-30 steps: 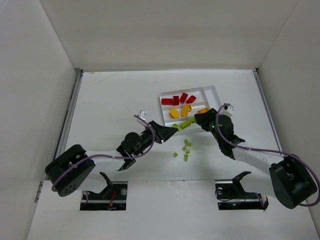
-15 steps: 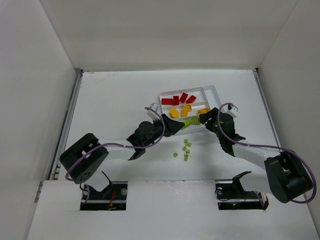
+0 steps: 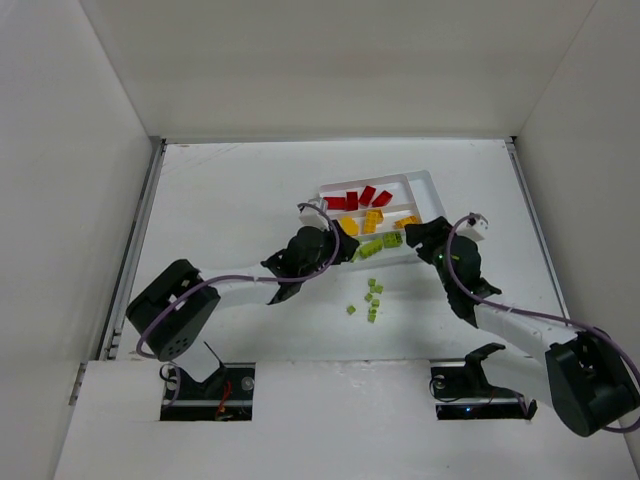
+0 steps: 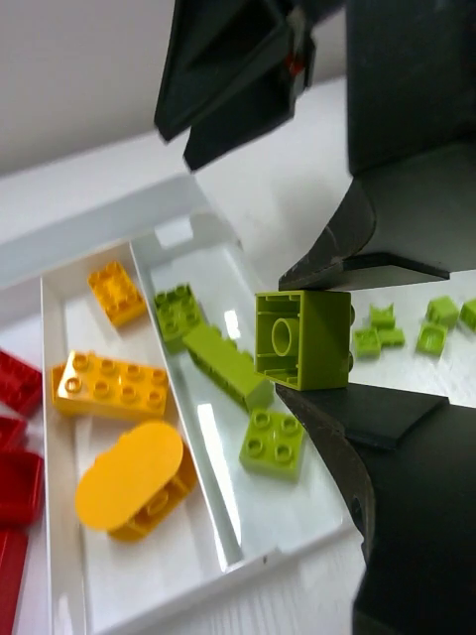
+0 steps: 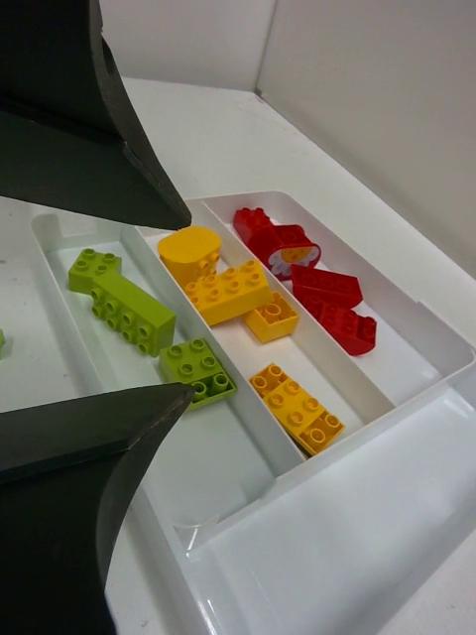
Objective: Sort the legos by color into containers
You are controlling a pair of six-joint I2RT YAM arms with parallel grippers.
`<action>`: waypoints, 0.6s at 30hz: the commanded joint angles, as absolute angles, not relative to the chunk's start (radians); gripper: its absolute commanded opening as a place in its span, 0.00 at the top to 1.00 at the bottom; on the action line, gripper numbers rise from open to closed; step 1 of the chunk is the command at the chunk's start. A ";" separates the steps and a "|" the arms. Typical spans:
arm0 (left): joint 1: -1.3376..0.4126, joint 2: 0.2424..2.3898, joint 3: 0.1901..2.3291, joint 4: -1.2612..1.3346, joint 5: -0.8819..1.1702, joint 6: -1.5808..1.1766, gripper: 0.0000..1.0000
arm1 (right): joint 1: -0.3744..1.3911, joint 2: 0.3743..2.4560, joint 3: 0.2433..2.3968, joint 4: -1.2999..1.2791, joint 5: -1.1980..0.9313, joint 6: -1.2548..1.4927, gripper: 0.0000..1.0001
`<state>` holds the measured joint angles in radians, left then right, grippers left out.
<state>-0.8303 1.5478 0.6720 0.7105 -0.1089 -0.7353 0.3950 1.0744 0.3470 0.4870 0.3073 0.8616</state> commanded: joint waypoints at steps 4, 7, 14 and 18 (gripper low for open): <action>-0.851 1.608 0.799 0.491 -0.258 -0.591 0.82 | 0.442 1.106 0.344 0.568 0.310 0.877 0.31; -0.861 1.629 0.825 0.473 -0.310 -0.561 0.82 | 0.453 1.111 0.347 0.571 0.310 0.877 0.31; -0.870 1.684 0.861 0.436 -0.359 -0.534 0.80 | 0.464 1.117 0.354 0.571 0.310 0.876 0.31; -0.883 1.695 0.873 0.420 -0.414 -0.508 0.75 | 0.478 1.118 0.359 0.571 0.313 0.873 0.31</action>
<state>-0.8684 1.6962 0.8276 0.4335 -0.3473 -0.5510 0.4606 1.1152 0.3450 0.5068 0.3065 0.8711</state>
